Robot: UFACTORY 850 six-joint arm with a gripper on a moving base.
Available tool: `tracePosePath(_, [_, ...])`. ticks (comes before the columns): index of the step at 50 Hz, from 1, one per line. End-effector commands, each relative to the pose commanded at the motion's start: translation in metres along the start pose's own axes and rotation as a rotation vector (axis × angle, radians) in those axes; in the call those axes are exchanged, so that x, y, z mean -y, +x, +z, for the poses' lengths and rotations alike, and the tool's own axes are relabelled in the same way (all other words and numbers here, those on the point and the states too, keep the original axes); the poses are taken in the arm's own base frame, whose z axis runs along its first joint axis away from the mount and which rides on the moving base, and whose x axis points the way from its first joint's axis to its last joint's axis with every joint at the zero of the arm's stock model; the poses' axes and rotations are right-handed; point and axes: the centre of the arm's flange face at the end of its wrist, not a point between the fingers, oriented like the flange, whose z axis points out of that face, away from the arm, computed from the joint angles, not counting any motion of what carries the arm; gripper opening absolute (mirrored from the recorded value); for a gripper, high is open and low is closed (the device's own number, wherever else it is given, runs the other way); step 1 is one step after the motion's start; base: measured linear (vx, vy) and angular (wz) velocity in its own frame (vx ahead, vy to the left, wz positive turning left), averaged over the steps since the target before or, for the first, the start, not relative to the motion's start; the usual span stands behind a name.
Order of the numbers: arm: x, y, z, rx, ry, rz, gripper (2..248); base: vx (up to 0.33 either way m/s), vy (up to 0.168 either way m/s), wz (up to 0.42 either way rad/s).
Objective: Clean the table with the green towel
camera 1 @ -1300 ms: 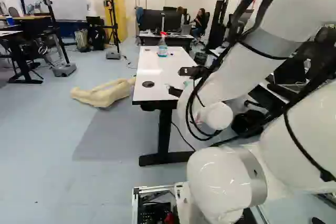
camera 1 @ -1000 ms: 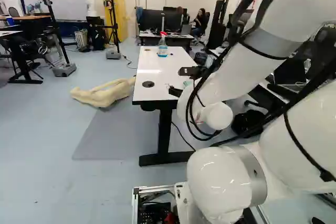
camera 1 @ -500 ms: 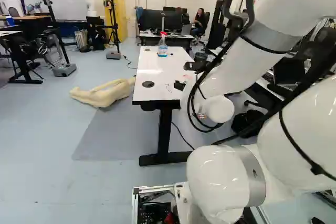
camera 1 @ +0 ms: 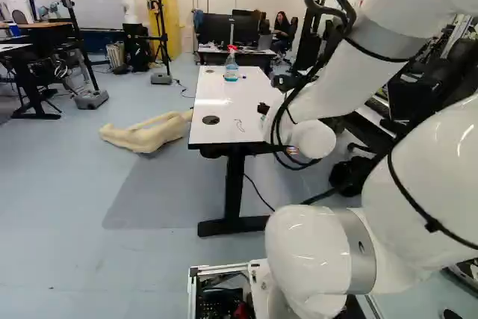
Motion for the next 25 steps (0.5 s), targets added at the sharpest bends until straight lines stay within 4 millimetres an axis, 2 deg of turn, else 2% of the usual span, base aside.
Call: tracePosePath(25, [-0.018, 0.017, 0.034, 0.191, -0.046, 0.017, 247, 0.0, 0.0, 0.0])
